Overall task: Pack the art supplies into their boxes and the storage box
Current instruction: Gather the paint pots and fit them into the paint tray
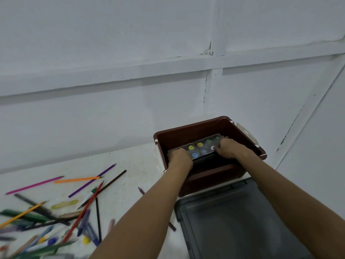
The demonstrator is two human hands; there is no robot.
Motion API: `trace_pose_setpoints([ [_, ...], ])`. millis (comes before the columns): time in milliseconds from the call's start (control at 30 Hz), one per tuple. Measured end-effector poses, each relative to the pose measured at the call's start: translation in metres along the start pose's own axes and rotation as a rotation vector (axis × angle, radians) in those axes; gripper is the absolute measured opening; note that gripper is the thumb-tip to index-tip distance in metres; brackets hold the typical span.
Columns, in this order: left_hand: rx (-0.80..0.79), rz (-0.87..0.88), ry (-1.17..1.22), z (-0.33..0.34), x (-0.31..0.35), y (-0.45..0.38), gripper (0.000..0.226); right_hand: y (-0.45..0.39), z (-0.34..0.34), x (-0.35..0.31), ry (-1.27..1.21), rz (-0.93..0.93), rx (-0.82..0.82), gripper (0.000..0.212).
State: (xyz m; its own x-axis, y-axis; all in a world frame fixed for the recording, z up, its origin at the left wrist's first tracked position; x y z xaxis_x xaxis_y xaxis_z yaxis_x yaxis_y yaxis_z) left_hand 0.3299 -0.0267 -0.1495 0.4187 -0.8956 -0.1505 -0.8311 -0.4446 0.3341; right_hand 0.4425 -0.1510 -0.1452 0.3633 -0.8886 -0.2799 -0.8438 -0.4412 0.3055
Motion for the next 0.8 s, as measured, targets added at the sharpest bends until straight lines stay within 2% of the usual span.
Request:
trace_pose_setpoints([
  [167,-0.047,-0.009,0.011,0.001,0.001,0.002,0.040,0.000,0.004,0.004,0.076,-0.024,-0.081,0.068],
  [400,0.033,0.001,-0.003,0.002,0.000,0.006,0.034,-0.007,0.004,0.002,0.296,-0.062,-0.032,0.054],
  [633,0.124,-0.049,0.112,0.001,-0.001,0.011,0.030,-0.014,0.011,0.003,0.320,-0.052,-0.034,0.052],
  [733,0.226,-0.039,0.166,-0.009,0.001,0.012,0.021,-0.011,0.006,0.000,0.373,-0.088,0.094,0.052],
  [800,0.222,-0.001,0.246,-0.010,0.002,0.011,0.021,-0.011,0.001,-0.002,0.334,-0.150,0.184,0.044],
])
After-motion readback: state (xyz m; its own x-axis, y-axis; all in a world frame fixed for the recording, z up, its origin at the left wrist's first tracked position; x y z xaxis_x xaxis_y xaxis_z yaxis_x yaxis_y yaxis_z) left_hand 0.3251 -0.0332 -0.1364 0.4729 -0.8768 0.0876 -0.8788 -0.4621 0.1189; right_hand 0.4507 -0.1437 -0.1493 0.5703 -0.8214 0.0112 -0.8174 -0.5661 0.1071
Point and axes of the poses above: each hand's wrist, its own y-axis away from the middle knuckle, its own z-axis out of the palm, x = y × z, the point moved 4 cm from there along -y, towards the middle knuckle, and after that the axes turned 1 degree about z, right-handed, at the moved point
